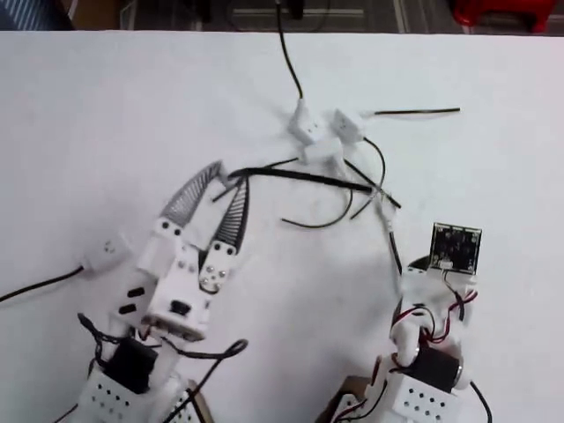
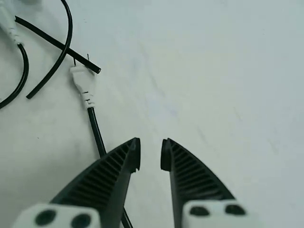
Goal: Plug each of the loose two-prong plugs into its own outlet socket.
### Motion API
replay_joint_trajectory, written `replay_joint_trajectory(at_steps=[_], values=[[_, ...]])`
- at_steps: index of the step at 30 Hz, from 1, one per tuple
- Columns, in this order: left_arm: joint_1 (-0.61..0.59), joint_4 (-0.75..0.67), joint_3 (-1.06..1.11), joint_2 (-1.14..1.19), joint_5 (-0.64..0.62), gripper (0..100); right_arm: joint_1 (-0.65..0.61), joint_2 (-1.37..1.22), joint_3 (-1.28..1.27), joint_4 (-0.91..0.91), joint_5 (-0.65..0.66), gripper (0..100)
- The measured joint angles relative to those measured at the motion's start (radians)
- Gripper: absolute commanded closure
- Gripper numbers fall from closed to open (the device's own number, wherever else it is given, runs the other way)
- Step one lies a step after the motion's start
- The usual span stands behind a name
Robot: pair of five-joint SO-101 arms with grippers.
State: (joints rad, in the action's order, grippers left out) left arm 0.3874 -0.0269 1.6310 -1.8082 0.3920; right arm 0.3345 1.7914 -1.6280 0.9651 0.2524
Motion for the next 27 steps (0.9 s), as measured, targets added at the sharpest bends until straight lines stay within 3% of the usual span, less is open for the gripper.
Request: replay_joint_trajectory(at_steps=[4,10,18,27], values=[[-0.009,-0.132,0.011,-0.002,0.000,98,-0.046,0.000,-0.009,-0.003,0.000,91.7],[-0.087,-0.206,0.064,-0.008,0.000,98,-0.107,0.000,-0.020,-0.003,0.046,91.7],[-0.094,-0.322,0.064,-0.009,0.000,98,-0.163,0.000,-0.020,0.009,0.051,91.7],[-0.094,-0.338,0.064,-0.009,0.000,98,-0.184,0.000,-0.020,0.037,0.112,91.7]])
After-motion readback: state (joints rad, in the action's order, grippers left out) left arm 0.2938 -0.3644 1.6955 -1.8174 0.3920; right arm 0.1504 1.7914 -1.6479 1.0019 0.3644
